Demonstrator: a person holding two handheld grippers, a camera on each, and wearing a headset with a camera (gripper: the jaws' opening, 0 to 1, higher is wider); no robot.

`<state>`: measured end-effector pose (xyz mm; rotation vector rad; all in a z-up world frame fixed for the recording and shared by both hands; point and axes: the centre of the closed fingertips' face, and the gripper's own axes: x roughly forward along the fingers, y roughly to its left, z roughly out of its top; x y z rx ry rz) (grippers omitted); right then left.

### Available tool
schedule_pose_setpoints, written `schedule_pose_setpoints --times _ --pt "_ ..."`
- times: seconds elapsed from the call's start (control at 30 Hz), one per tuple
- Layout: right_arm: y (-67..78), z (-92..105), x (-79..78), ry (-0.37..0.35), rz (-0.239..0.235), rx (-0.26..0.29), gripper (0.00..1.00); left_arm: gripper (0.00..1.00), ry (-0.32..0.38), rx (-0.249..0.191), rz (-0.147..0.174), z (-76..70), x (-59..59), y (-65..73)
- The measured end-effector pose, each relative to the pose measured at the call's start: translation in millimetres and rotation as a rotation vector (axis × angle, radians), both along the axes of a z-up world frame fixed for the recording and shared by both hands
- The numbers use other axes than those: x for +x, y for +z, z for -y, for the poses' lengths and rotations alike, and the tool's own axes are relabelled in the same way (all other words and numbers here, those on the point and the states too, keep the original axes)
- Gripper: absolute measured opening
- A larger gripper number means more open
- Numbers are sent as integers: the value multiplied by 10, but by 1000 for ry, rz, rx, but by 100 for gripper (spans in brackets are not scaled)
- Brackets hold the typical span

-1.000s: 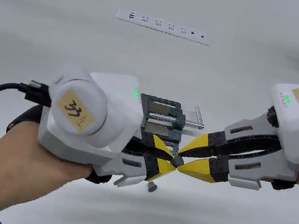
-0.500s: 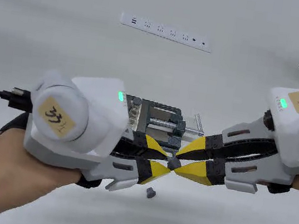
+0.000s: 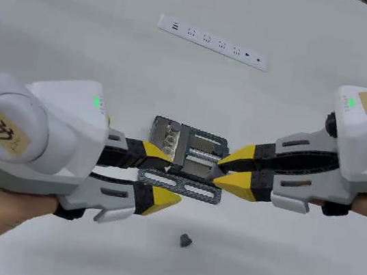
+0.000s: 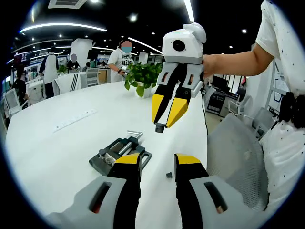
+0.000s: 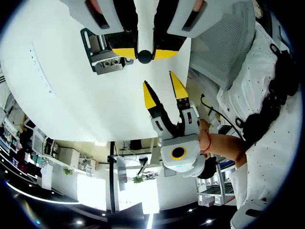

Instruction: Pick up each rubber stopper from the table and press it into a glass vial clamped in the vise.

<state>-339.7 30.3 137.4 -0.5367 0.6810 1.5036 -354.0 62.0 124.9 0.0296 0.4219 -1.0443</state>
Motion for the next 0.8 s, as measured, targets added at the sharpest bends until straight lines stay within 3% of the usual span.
schedule_pose_setpoints --times 0.23,0.5,0.8 --pt "-54 -152 237 -43 18 -29 6 40 52 -17 23 -214 85 -74" --pt "-227 -290 570 -98 31 -78 6 61 118 -48 56 -469 209 -135" --pt "-452 -409 805 -134 46 -143 6 82 134 -68 81 -594 293 -196"
